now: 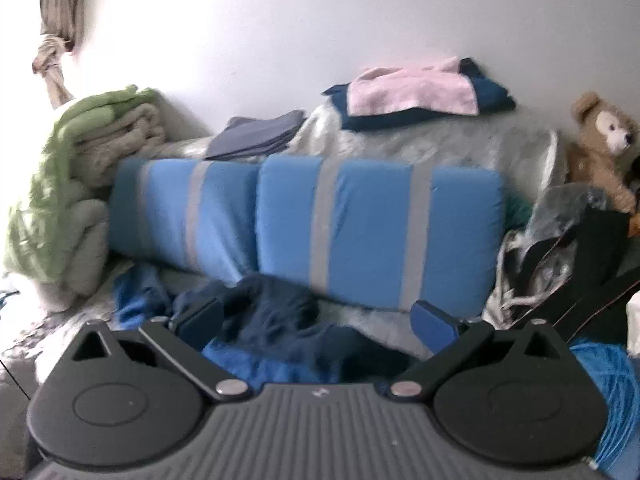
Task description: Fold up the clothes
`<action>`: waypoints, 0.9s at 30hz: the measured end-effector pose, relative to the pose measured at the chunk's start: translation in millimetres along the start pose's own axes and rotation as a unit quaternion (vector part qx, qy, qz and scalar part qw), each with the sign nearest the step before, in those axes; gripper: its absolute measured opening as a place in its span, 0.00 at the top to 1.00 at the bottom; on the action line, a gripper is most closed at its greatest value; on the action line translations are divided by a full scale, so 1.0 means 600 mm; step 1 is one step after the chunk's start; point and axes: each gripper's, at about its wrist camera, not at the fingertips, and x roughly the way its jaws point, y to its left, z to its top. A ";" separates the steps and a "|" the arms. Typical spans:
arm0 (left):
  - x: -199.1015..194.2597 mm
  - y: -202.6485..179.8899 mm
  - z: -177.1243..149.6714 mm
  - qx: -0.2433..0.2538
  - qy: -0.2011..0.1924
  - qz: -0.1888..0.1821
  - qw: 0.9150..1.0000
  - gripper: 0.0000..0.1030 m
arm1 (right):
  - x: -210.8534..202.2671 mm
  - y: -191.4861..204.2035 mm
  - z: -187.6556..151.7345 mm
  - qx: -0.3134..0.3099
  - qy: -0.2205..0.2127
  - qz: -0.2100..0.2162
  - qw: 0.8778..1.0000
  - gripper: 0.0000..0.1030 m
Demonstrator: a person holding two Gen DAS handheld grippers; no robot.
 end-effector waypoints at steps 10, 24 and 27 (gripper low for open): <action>0.192 0.065 -0.072 -0.016 -0.049 0.135 0.990 0.00 | 0.186 -0.035 -0.070 0.043 0.033 -0.048 0.997 0.00; 0.474 0.035 -0.218 -0.018 -0.009 0.134 0.991 0.00 | 0.388 0.010 -0.193 0.044 0.129 0.026 0.990 0.00; 0.502 0.035 -0.240 -0.040 -0.009 0.134 0.990 0.00 | 0.423 0.022 -0.196 0.036 0.133 0.031 0.990 0.00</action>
